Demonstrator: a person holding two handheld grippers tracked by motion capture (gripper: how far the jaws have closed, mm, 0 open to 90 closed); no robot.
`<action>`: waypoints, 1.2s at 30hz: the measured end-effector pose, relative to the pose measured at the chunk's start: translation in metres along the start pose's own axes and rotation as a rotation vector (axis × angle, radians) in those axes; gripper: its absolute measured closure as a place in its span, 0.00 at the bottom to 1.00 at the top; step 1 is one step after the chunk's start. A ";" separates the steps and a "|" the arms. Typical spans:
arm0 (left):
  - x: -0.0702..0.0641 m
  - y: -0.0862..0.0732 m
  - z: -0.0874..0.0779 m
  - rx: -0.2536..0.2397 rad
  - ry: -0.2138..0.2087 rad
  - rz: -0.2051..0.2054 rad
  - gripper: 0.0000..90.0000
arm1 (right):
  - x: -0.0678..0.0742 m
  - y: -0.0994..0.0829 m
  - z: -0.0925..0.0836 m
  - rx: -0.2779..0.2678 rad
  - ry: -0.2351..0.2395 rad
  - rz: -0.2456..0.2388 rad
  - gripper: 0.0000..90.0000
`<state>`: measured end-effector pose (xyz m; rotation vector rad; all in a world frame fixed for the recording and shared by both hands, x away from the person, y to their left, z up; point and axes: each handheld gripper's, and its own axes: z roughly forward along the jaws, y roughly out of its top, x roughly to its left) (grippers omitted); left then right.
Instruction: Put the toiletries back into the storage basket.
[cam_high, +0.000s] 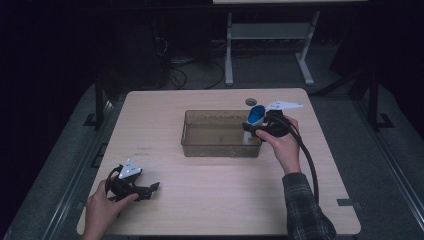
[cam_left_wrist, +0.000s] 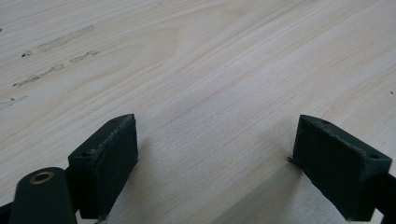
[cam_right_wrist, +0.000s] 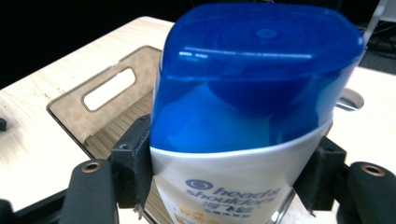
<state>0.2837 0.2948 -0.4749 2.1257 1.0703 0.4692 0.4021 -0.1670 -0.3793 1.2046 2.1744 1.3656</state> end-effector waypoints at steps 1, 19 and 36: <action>0.000 0.000 0.000 0.000 0.000 0.000 0.14 | -0.001 -0.002 0.001 0.005 -0.001 0.001 0.36; 0.000 0.000 0.000 0.000 0.000 0.001 0.14 | 0.002 -0.010 0.012 0.069 -0.008 -0.016 0.36; 0.000 0.000 0.000 0.000 0.000 0.001 0.14 | 0.004 -0.010 0.011 0.075 0.030 -0.016 0.24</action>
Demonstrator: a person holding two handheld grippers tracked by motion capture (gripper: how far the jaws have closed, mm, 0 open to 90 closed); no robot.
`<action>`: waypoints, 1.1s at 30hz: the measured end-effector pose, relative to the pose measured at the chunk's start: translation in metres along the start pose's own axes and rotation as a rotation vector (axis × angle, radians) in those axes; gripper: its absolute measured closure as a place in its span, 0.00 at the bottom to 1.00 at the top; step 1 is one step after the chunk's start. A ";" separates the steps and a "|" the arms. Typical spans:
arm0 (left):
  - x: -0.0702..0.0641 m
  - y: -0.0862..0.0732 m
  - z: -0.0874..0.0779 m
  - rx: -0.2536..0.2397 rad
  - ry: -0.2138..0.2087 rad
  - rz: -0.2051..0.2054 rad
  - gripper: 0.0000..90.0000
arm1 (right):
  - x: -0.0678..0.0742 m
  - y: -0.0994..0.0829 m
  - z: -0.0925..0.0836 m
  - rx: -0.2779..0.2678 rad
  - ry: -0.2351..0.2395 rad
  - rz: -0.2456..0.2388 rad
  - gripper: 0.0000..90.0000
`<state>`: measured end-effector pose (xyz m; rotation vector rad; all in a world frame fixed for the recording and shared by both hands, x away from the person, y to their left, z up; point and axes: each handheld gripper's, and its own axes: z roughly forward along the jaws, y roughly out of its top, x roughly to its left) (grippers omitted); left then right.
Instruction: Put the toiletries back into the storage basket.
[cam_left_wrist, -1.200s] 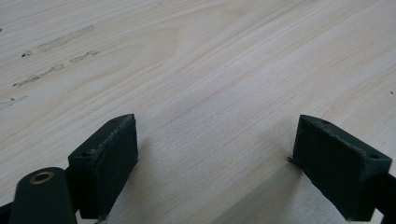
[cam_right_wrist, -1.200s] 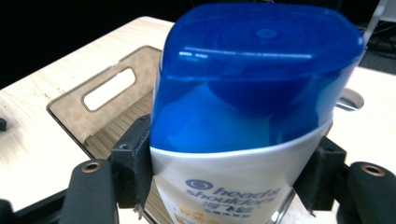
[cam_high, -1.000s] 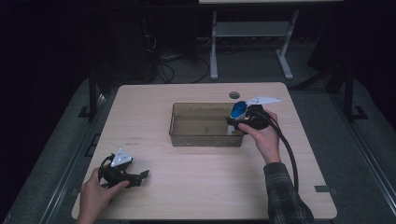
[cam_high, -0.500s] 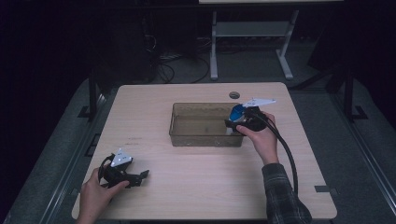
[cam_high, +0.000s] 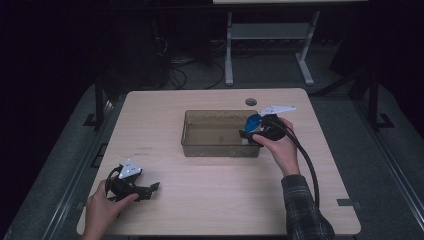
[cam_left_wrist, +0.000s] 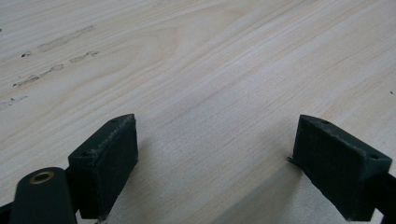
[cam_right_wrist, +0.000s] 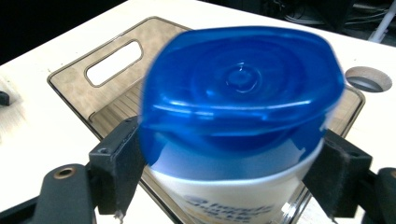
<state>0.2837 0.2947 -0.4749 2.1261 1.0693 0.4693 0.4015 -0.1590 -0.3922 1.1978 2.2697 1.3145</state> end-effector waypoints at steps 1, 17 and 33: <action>0.000 0.000 0.000 0.000 0.000 0.000 0.14 | 0.000 0.000 0.000 -0.001 0.002 0.000 0.23; 0.000 0.000 0.000 0.000 0.000 0.000 0.14 | 0.000 -0.012 -0.010 -0.018 -0.010 -0.005 0.25; 0.000 0.000 0.000 0.000 0.000 0.000 0.14 | -0.004 -0.027 -0.030 -0.018 -0.028 -0.001 0.25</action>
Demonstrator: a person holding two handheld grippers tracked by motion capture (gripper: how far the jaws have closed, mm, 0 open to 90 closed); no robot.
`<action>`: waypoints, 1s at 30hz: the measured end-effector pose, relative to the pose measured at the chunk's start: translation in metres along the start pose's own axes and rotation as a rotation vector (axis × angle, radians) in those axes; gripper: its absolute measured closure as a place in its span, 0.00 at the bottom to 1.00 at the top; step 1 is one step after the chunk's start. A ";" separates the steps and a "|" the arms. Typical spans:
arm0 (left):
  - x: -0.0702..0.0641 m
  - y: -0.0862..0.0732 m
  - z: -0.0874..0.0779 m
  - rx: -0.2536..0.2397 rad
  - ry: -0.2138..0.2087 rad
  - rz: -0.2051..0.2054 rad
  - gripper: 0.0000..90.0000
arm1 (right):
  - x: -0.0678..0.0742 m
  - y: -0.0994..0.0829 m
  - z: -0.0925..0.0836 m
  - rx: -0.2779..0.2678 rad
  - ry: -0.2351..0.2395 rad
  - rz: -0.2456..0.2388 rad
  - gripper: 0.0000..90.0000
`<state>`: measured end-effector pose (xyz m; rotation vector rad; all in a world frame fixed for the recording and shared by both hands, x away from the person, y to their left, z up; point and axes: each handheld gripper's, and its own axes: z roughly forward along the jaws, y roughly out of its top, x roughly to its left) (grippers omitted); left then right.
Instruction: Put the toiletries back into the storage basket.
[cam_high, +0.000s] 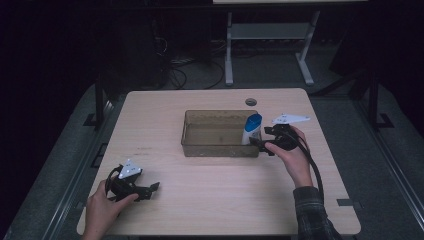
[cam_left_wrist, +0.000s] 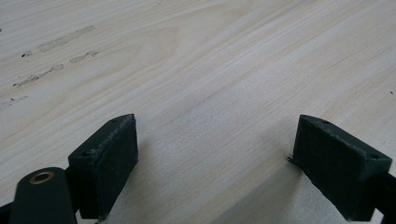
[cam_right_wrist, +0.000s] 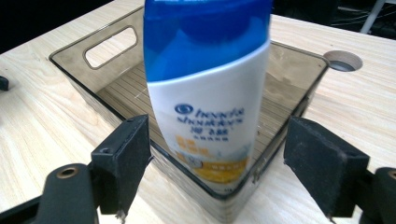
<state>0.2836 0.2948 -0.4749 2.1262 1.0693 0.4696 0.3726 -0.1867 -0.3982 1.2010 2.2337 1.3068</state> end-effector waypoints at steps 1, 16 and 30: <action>0.000 0.000 0.000 0.000 0.000 0.000 0.14 | 0.000 -0.001 -0.001 -0.001 -0.003 -0.002 0.25; 0.000 0.000 0.000 -0.005 0.001 -0.003 0.14 | 0.000 -0.023 -0.018 -0.013 -0.016 0.008 0.26; 0.000 0.000 0.000 -0.005 0.000 -0.003 0.14 | 0.000 -0.046 -0.042 -0.026 -0.041 0.027 0.26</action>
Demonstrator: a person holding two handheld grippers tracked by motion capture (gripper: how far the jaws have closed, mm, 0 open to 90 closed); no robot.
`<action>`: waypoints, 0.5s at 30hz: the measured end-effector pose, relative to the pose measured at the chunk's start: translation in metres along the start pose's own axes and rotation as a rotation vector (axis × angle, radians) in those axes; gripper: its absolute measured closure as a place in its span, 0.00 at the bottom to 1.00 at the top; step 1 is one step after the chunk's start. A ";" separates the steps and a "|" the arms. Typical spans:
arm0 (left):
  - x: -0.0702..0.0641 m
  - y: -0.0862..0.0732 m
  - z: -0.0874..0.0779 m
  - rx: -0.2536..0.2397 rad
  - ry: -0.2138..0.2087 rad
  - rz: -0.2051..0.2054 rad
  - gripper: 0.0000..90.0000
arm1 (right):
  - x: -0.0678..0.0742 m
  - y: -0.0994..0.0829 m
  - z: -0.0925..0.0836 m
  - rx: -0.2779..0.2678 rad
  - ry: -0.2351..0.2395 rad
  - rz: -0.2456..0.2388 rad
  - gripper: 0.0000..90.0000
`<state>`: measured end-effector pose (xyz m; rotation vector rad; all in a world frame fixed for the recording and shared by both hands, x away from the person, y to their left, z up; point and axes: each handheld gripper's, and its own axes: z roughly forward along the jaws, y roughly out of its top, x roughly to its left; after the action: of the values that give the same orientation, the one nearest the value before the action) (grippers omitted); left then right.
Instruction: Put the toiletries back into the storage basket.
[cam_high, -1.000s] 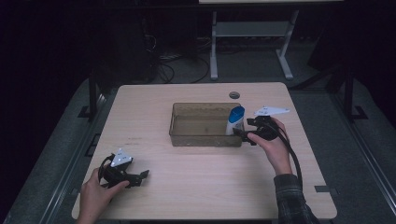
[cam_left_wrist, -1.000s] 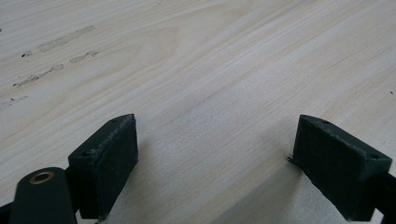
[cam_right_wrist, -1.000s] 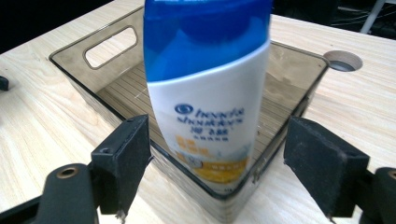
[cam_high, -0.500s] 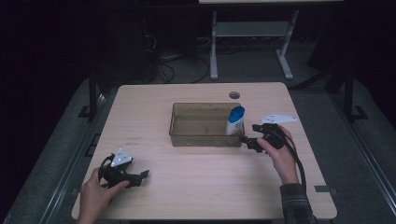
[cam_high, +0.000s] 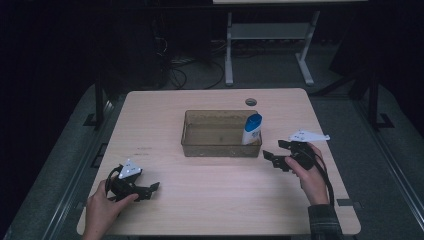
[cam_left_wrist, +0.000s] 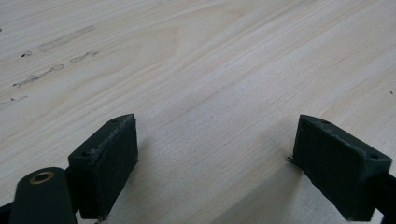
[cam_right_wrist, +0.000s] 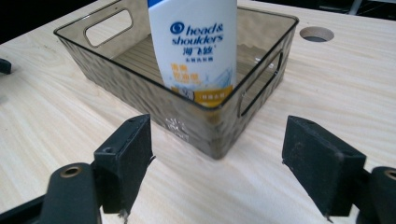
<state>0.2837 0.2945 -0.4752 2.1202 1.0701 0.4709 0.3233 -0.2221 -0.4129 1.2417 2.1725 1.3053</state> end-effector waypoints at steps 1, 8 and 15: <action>0.000 0.000 0.000 0.000 0.000 0.000 0.14 | 0.000 -0.002 -0.001 0.002 -0.003 0.000 0.27; 0.000 0.000 0.000 0.000 0.000 0.000 0.14 | -0.002 -0.014 -0.010 0.007 -0.014 0.012 0.26; 0.000 0.000 0.000 0.000 0.000 0.000 0.14 | -0.004 -0.025 -0.018 0.013 -0.023 0.015 0.26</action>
<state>0.2836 0.2945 -0.4752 2.1202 1.0698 0.4713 0.3013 -0.2398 -0.4245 1.2737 2.1627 1.2783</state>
